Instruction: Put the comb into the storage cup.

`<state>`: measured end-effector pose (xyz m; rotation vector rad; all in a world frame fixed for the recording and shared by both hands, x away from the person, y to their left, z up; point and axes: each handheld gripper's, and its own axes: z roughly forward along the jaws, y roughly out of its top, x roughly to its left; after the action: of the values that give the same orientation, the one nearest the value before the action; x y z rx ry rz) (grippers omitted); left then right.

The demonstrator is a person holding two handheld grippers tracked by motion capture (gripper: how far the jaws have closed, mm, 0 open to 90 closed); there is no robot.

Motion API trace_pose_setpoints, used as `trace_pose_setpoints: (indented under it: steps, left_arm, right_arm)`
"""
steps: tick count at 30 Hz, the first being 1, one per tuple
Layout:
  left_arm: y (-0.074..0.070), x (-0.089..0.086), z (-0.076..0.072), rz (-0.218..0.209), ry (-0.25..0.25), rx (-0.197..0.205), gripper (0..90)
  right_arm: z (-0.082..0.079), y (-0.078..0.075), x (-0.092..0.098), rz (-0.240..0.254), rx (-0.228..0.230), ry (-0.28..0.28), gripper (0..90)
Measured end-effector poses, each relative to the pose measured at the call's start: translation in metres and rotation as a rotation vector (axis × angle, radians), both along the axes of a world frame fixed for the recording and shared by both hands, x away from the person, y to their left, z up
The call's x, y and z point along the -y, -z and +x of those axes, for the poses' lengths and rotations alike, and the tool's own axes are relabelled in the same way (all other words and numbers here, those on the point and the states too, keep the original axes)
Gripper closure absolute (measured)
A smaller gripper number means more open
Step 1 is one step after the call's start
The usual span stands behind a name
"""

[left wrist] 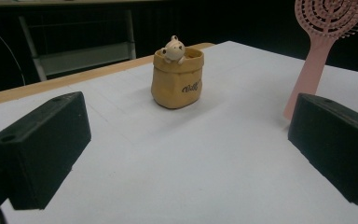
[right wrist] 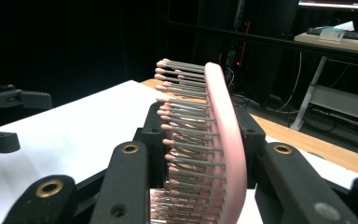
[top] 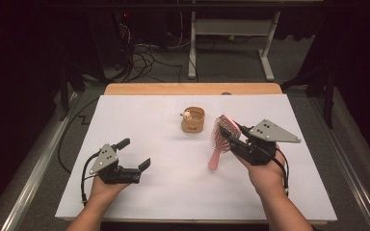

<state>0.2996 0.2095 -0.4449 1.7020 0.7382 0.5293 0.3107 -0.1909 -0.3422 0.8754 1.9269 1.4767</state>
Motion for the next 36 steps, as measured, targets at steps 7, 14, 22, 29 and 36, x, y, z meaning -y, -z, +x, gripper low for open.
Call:
trace_pose_setpoints:
  steps: [7, 14, 22, 29, 36]
  left_arm:
    - [0.004, 0.002, 0.001, 0.032, 0.011, -0.021, 0.0]
    - [0.005, 0.001, 0.001, 0.014, 0.015, -0.027, 0.0]
    - [0.006, -0.001, 0.002, 0.012, 0.011, -0.030, 0.0]
    - [0.007, -0.003, 0.002, 0.009, 0.007, -0.030, 0.0]
    - [0.008, -0.004, 0.003, -0.002, 0.003, -0.032, 0.0]
  right_arm:
    - [0.000, 0.003, 0.008, 0.004, 0.011, 0.024, 66.4]
    - [-0.001, 0.003, 0.016, -0.003, 0.010, 0.054, 66.4]
    - [0.002, -0.004, 0.025, 0.005, 0.026, 0.077, 66.4]
    - [0.005, -0.006, 0.029, 0.016, 0.029, 0.091, 66.3]
    - [0.009, -0.010, 0.027, 0.036, 0.043, 0.097, 66.3]
